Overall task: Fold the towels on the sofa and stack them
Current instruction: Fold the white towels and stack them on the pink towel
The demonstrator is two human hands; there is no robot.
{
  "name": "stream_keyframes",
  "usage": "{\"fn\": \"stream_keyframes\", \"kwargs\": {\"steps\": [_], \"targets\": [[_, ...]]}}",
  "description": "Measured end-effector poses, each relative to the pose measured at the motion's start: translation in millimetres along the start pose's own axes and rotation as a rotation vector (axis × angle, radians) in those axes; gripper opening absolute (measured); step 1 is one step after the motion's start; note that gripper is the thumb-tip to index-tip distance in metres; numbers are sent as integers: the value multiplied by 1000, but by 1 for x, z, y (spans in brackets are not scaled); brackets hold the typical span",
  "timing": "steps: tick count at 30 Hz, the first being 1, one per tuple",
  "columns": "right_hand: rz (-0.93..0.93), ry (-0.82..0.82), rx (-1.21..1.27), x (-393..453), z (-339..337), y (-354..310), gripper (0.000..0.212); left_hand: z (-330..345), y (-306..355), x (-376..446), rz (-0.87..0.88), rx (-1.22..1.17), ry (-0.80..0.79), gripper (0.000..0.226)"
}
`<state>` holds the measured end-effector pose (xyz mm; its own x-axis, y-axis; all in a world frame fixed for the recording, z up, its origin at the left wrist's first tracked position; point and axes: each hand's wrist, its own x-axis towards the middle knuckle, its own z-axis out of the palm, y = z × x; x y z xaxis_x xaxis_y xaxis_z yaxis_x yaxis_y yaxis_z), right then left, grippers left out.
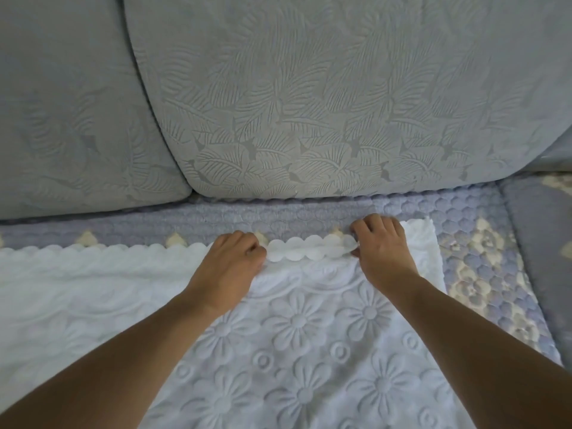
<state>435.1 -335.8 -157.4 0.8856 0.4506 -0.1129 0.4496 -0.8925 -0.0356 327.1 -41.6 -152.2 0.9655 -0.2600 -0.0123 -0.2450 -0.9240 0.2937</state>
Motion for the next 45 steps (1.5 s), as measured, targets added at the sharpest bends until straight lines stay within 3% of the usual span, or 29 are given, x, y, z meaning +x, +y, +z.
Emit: {"fn": "stream_keyframes", "kwargs": {"steps": [5,8,11,14,17,19,23,27,30,33,38,43,45], "targets": [[61,-17,113,4,-3,-5,45,1,6,0,-222,-95,-9,30],[55,13,196,11,-7,-5,48,-1,5,6,-219,-50,42,22],[-104,154,164,6,-10,4,31,-7,11,8,-167,-36,92,16],[-358,252,75,-5,-19,22,19,-19,22,2,-109,-110,2,10],[-614,142,-12,-19,-28,33,9,-24,26,-6,-182,-119,-168,11],[-645,71,-23,-23,-32,37,11,-22,23,-9,-252,-120,-202,7],[-410,-47,-27,0,-39,66,27,-20,16,8,-422,-206,-182,12],[-67,-346,251,20,-53,88,26,-13,16,27,-502,-180,-256,22],[90,-474,270,23,-55,97,36,-10,17,35,-546,-196,-283,26],[234,-487,206,24,-51,107,34,-13,16,36,-582,-249,-305,22],[534,-380,661,18,-58,119,17,-27,14,30,-620,-399,-302,31],[504,-406,623,10,-51,121,10,-35,11,27,-592,-329,-606,25],[488,-375,579,10,-44,119,8,-31,9,30,-590,-262,-589,27]]}}
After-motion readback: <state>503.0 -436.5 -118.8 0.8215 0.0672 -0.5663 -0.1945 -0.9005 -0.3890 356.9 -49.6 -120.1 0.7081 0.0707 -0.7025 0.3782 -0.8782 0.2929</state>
